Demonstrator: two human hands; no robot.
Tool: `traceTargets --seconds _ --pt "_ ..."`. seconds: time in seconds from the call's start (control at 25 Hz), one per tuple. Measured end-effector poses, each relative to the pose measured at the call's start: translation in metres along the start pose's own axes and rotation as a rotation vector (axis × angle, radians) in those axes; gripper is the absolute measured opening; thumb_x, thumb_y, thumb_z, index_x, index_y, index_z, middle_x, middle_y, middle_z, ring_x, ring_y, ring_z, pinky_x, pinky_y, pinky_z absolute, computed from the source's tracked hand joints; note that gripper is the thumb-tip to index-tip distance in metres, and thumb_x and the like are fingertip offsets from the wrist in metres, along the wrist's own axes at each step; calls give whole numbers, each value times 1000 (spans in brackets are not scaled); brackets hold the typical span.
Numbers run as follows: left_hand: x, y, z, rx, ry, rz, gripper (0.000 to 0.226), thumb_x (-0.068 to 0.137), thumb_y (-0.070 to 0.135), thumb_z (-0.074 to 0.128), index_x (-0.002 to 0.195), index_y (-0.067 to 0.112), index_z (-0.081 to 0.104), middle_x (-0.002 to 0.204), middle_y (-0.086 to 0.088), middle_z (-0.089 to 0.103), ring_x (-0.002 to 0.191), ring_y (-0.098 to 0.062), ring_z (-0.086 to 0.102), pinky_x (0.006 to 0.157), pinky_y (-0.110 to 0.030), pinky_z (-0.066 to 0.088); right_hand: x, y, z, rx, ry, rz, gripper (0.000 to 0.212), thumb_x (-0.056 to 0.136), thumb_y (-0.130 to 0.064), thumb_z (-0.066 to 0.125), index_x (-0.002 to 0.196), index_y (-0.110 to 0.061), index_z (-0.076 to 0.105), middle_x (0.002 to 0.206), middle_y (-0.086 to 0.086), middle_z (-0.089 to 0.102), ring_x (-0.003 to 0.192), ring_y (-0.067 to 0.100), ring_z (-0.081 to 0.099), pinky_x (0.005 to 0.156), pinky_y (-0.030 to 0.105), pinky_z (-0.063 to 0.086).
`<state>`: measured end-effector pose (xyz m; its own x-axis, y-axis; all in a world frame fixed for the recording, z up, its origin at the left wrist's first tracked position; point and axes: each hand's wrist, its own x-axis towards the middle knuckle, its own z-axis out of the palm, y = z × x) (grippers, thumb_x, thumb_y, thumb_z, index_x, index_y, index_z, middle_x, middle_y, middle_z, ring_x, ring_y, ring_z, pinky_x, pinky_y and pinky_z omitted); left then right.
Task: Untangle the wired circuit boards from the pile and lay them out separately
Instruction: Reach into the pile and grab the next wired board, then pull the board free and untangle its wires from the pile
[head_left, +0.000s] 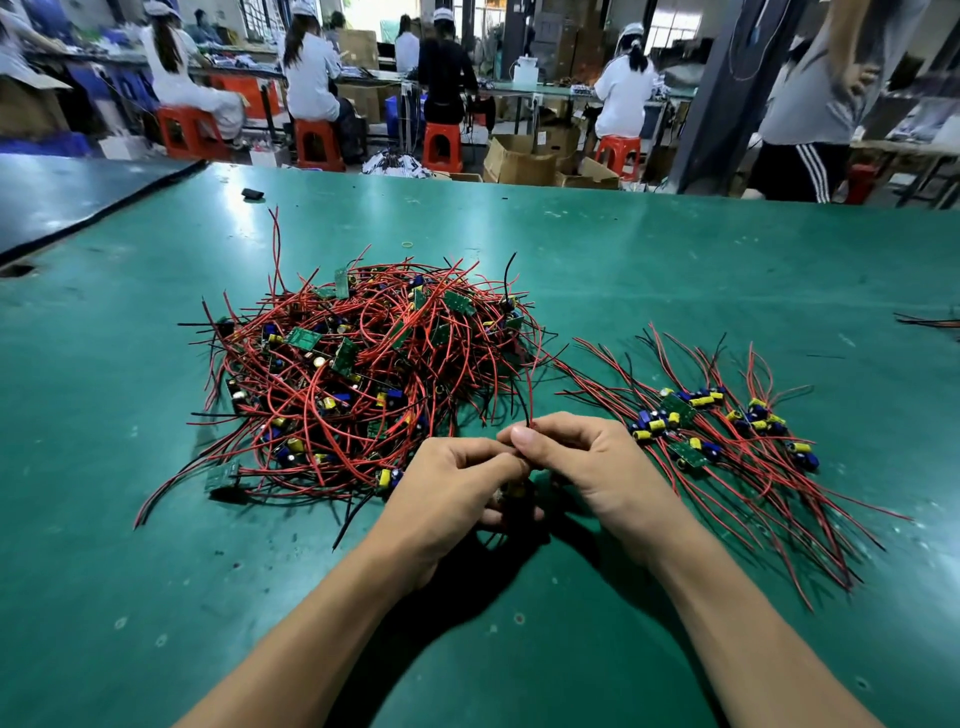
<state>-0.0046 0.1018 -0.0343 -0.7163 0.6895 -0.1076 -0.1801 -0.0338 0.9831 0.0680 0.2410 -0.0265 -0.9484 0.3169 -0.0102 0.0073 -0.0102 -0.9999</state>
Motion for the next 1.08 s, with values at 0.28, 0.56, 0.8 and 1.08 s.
traceTargets --seconds 0.28,0.56,0.8,1.08 --pt "-3 -3 -2 -1 -61 26 16 94 8 62 90 2 76 86 -19 74 71 -28 72 69 -36 62 -1 -2 -3 66 -34 46 18 82 -28 77 84 -10 77 78 13 70 64 21 66 55 31 57" --pt "1 2 0 187 -13 -9 18 89 13 64 80 7 77 74 -22 72 58 -26 64 63 -36 49 4 3 1 32 124 115 23 83 -28 79 71 -9 74 64 11 61 51 17 55 47 22 45" --pt "3 4 1 492 -66 80 14 76 33 70 75 24 79 69 0 73 64 -7 61 71 -27 50 19 2 -10 216 408 125 19 88 -16 74 76 -3 70 61 1 57 46 9 41 41 20 34" --pt "0 7 2 494 -182 90 20 74 39 67 81 25 80 75 -5 75 68 -14 63 74 -39 55 20 -10 -14 562 439 215 26 92 -24 69 73 -7 65 52 -4 53 40 5 41 36 16 31"
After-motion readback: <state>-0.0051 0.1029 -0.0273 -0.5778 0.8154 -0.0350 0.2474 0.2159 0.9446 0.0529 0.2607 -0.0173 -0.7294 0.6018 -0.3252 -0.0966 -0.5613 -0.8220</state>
